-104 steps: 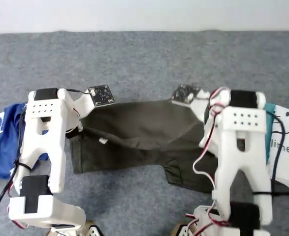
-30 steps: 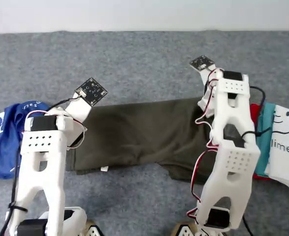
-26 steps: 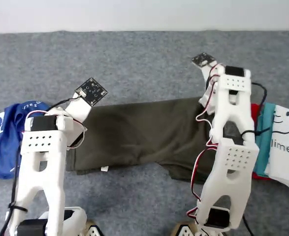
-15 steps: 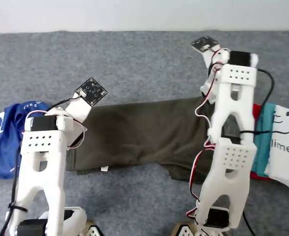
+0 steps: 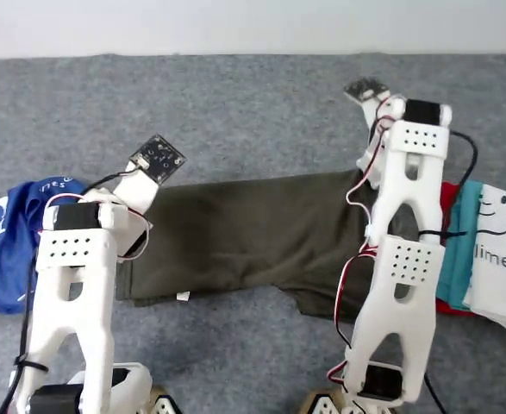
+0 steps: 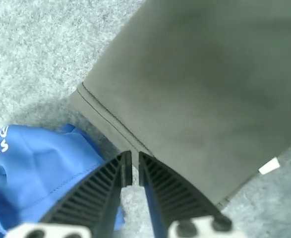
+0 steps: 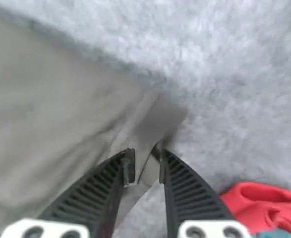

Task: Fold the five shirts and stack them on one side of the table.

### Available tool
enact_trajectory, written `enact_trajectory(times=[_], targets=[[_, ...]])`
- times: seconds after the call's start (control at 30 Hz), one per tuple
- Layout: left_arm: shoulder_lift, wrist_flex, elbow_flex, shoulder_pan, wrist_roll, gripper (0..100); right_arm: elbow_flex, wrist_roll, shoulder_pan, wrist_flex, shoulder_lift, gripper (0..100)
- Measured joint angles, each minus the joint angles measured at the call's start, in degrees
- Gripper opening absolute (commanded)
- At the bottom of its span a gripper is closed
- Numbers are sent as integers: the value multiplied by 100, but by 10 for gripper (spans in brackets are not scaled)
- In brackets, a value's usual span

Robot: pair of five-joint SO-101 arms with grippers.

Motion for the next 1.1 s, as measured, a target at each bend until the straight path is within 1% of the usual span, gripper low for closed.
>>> enact_trajectory(times=[0.07,0.17,0.27,0.43,0.57,0.7,0.87,0.97,1.03,1.1], targets=[[0,0,-105,0,352,37,-334,-167,-18,9,-105,96],[0,0,-369,44,967,37,-448,-466,26,9,-563,99],[0,0,-519,378,1319,37,-255,-545,-9,9,-1248,100],[18,0,-571,1451,1415,37,870,-554,9,9,-2752,99],[114,-185,-571,2321,1626,37,1996,-554,18,9,-4105,99],[571,-422,-571,3051,1855,37,2954,-554,-9,9,-5380,99],[1345,-422,-870,3824,1908,37,4255,-554,9,18,-6470,98],[1653,-281,-1169,3921,1908,35,5178,-580,0,18,-6681,97],[1697,-158,-1310,3824,1908,33,5767,-580,0,18,-6716,97],[1705,-35,-1415,3587,1908,33,6286,-607,0,18,-6725,97]])
